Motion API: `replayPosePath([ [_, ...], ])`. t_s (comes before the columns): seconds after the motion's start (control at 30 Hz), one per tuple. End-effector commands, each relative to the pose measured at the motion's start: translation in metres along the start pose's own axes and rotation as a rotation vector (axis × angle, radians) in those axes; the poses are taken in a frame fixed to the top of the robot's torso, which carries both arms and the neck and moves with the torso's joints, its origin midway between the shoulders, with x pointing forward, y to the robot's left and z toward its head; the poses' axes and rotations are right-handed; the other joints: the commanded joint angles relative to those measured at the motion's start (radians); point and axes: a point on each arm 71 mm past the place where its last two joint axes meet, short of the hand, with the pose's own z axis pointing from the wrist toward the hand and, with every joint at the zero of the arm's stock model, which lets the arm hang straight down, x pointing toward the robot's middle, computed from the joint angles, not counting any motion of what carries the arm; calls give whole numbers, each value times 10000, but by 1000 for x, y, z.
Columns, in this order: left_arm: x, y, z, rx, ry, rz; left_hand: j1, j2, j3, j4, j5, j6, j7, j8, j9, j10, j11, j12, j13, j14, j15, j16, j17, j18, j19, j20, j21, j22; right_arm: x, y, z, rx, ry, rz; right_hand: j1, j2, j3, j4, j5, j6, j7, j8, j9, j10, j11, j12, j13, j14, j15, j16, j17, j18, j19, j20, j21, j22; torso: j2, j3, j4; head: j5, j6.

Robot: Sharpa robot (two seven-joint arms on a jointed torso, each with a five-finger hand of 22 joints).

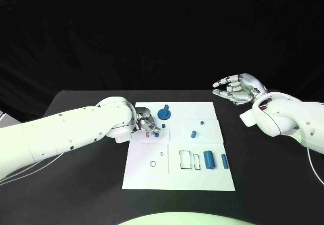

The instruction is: Assemble the parts on the task board

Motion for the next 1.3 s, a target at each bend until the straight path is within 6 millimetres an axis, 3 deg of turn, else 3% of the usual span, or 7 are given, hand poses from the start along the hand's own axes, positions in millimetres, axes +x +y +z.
replayPosePath([
  [0.03, -3, -4, -4, 162, 75, -49, -69, 1, -64, -22, -58, 45, 7, -25, 15, 25, -38, 37, 0, 1029, -50, 43, 2598, -53, 267, -79, -19, 1178, 0, 0, 0, -122, -5, -12, -91, -12, -24, 47, -52, -42, 18, -38, -14, -59, -1, -36, -13, 697, 84, -60, 1329, 112, 405, 53, -48, 817, -2, 4, 2, 14, 52],
  [0.23, -20, -5, -16, 250, -188, -229, 36, 29, -149, -41, -21, -52, 32, -95, 2, -149, -19, -139, -255, 1031, -40, 47, 2605, -49, 257, -78, -28, 1163, -2, -1, 0, -90, -53, -33, -91, -12, -24, 47, -52, -42, 18, -38, -14, -59, -1, -36, -13, 697, 84, -60, 1329, 112, 405, 53, -48, 817, 6, 10, -11, 24, 93],
  [0.6, -68, 13, -15, -283, -940, -745, 528, 243, -500, -34, 108, -395, 306, -889, -478, -607, 216, -584, -833, 1039, 157, 64, 2632, -30, 195, 69, -81, 1079, -3, -2, 1, -65, -86, -47, -91, -12, -24, 47, -52, -42, 18, -38, -14, -59, -1, -36, -13, 697, 84, -60, 1329, 112, 405, 53, -48, 817, 36, -10, 7, 49, 161],
  [0.63, -71, 15, -13, -358, -928, -864, 615, 292, -593, -33, 110, -598, 439, -1239, -703, -766, 334, -708, -1009, 1039, 248, 64, 2632, -27, 180, 139, -93, 1062, -2, -1, 1, -71, -77, -45, -91, -12, -24, 47, -52, -42, 18, -38, -14, -59, -1, -36, -13, 697, 84, -60, 1329, 112, 405, 53, -48, 817, 41, -10, -4, 61, 156],
  [0.77, -79, 20, -5, -562, -926, -1166, 750, 385, -747, -30, 119, -834, 640, -1738, -1039, -1299, 508, -1205, -1717, 1038, 411, 63, 2629, 1, 105, 265, -152, 949, -1, -1, 1, -90, -49, -36, -80, -19, -30, 40, -64, -46, 16, -40, -15, -64, -3, -49, -21, 696, 82, -64, 1327, 110, 406, 53, -43, 824, 57, -14, -36, 79, 157],
  [1.1, -90, 26, 14, -1004, -1110, -1103, 801, 355, -831, -34, 108, -842, 681, -1851, -1120, -1294, 551, -1180, -1697, 1039, 451, 64, 2632, 2, 103, 307, -152, 951, 0, 0, 2, -123, -14, -41, -77, -19, -30, 38, -64, -48, 16, -41, -15, -68, -4, -55, -26, 695, 82, -67, 1322, 114, 400, 53, -60, 809, 158, -62, -59, 80, 236],
  [1.3, -91, 30, 21, -1222, -1069, -944, 814, 334, -865, -34, 101, -833, 689, -1875, -1140, -1300, 559, -1179, -1704, 1037, 461, 60, 2625, 5, 95, 317, -158, 940, 0, 0, 2, -134, 1, -30, -77, -19, -30, 38, -64, -48, 16, -41, -15, -68, -4, -55, -26, 695, 82, -67, 1322, 114, 400, 53, -60, 809, 184, -64, -62, 79, 245],
])
